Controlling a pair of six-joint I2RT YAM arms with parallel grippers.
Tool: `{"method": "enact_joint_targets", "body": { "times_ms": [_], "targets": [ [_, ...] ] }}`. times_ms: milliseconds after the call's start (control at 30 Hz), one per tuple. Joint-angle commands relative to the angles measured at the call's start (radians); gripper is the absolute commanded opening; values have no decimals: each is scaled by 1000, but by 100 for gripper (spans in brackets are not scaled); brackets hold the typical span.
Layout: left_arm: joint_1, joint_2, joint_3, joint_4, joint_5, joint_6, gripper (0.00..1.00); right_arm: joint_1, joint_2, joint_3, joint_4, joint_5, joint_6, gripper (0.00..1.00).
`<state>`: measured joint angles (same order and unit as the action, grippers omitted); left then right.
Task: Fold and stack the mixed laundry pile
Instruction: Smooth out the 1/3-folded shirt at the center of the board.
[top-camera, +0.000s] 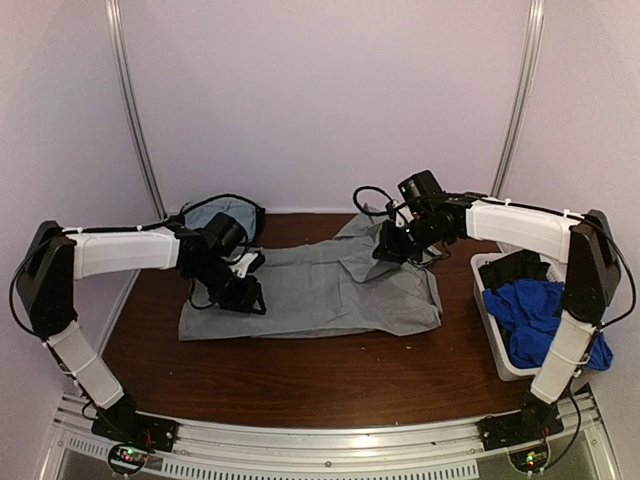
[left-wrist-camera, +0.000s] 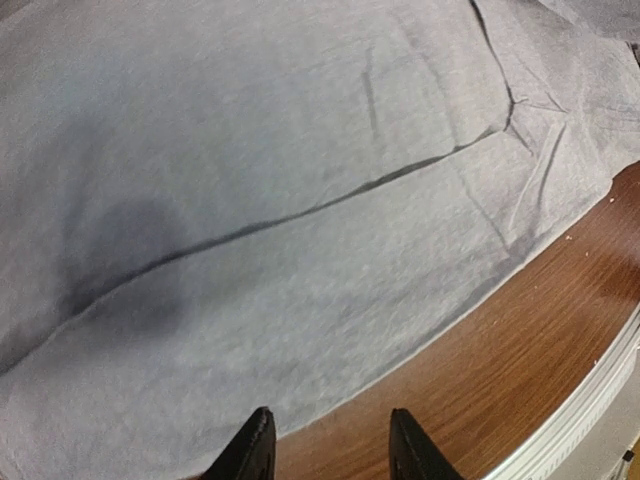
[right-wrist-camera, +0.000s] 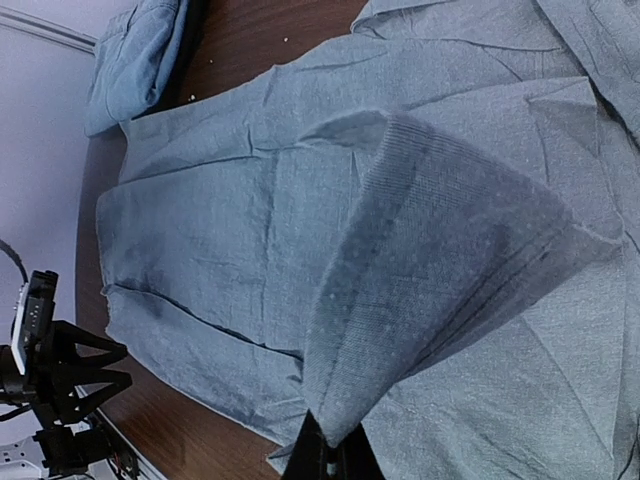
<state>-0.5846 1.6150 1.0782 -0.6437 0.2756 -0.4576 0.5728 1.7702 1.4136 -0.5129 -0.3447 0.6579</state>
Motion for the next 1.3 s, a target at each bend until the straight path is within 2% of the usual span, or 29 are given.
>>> {"method": "enact_joint_targets", "body": {
  "times_ms": [0,167,333,467,600,767,800,900,1000,1167,1267],
  "targets": [
    [-63,129,149,105,30,48,38,-39,-115,73,-10,-19,-6,0],
    [-147,284,299,105,36,78,33,-49,-162,115,-46,-39,12,0],
    [-232,373,342,91,20,118,31,-48,-223,123,-53,-34,60,0],
    [-292,396,289,88,14,141,28,-48,-265,133,-74,-31,86,0],
    [-361,373,214,50,-58,193,25,-48,-308,124,-97,-24,111,0],
    [-376,295,117,63,-104,203,25,-44,-362,43,-50,-78,183,0],
    [-375,268,105,68,-111,207,27,-38,-370,27,-41,-86,197,0],
    [-369,170,94,91,-123,195,45,-14,-387,-13,29,-126,245,0],
    [-330,73,104,123,-112,144,57,18,-382,-49,182,-153,299,0],
    [-144,-69,75,261,6,-35,70,84,-288,-59,453,-104,368,0],
    [-54,-122,67,259,-18,-110,74,117,-185,-23,571,-76,382,0]
  ]
}}
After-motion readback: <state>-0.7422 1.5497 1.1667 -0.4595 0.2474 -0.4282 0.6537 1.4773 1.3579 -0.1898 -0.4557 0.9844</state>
